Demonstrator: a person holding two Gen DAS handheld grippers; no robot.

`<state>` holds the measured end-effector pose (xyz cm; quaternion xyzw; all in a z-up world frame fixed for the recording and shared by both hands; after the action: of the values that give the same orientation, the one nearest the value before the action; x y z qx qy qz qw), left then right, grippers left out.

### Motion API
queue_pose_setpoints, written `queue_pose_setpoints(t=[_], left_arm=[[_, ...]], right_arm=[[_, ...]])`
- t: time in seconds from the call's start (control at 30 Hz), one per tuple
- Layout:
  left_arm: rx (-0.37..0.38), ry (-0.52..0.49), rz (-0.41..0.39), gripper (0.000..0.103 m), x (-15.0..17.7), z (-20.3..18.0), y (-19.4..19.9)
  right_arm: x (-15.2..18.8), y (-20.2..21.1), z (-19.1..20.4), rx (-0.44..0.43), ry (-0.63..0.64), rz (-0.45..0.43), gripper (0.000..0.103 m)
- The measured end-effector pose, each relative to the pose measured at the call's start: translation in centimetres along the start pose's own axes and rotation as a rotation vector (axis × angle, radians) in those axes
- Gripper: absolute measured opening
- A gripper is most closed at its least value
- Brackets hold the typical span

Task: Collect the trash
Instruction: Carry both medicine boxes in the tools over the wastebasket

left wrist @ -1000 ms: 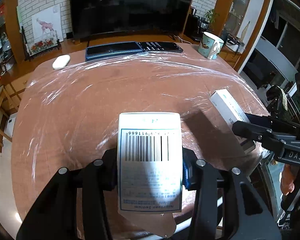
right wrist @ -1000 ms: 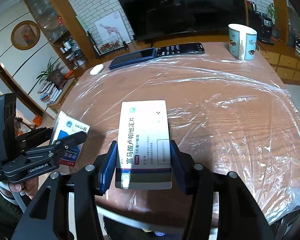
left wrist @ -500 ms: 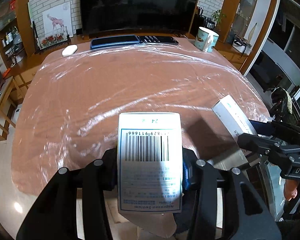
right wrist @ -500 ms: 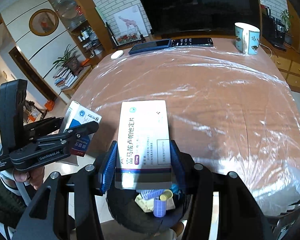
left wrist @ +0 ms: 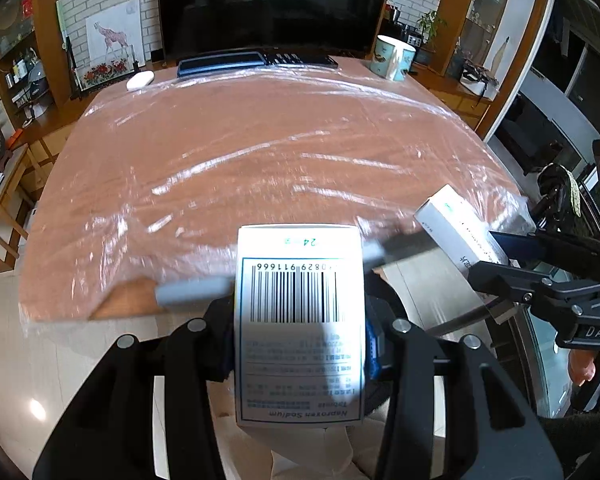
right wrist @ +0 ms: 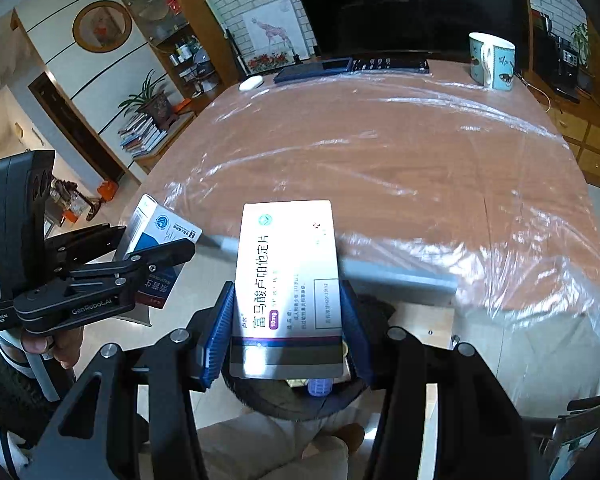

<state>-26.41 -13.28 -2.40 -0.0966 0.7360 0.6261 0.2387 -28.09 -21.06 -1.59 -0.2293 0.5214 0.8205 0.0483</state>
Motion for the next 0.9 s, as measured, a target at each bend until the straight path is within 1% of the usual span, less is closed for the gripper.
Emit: queue_pose_setpoints(t=[0.37, 0.6, 0.9], left_arm=[[0.011, -0.006, 0.049, 0.047, 3.0, -1.3, -0.8], [-0.001, -0.012, 0.088, 0.047, 4.1, -1.6, -2.3], [-0.022, -0.008, 0.134, 0.047, 4.8, -1.2, -4.5]], right_arm=[[3.5, -0.5, 0.4, -0.014, -0.005, 0.060, 0.050], [4.7, -2.0, -0.4, -0.005, -0.016, 0.108, 0.050], [5.4, -4.5, -1.6, 0.005, -0.040, 0.159, 0.051]])
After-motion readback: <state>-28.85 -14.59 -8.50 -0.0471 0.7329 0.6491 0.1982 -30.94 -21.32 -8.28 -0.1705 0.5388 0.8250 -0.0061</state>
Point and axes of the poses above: each gripper's, at about its wrist camera, not at the fingertips, and y roughly against the way its jaws point, z to its left, x to its underside, the point moved 6 cm from there along -y, roughly the way its jaws point, and after that the axes turned 6 degrees about z, right-handed, at the moved point
